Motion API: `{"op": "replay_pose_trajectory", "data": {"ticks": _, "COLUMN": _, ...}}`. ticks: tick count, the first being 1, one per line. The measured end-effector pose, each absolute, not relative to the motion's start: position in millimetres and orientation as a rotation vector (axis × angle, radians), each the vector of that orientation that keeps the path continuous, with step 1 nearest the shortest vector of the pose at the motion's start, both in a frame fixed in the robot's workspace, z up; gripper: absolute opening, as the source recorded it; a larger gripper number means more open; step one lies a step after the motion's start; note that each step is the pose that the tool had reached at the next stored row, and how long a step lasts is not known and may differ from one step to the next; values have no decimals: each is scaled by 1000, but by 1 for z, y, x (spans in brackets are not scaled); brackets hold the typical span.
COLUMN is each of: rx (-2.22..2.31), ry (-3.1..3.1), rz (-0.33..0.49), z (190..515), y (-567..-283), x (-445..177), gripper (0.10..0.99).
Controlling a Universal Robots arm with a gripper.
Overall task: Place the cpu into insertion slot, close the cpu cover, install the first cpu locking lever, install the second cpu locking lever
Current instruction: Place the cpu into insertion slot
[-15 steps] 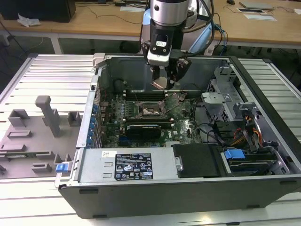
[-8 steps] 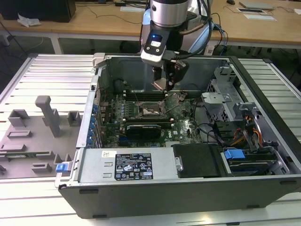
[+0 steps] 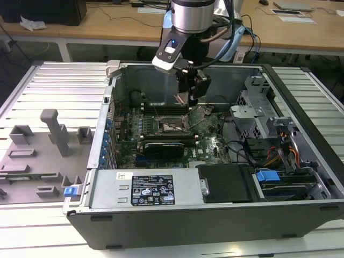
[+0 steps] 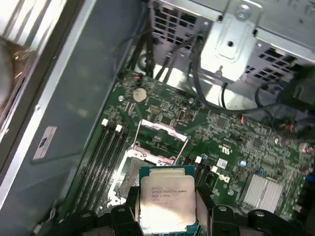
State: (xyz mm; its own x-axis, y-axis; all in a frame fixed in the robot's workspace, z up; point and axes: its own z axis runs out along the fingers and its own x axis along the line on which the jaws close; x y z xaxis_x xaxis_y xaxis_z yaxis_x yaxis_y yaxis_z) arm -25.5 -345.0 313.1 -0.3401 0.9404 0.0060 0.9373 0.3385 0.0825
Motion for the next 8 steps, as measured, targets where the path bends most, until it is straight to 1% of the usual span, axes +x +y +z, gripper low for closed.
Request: {"op": "replay_pose_trajectory", "data": {"ticks": 8, "rx": 2037, "ry": 2323, "rz": 102, "z": 304, "y": -345, "x": -26, "gripper": 541}}
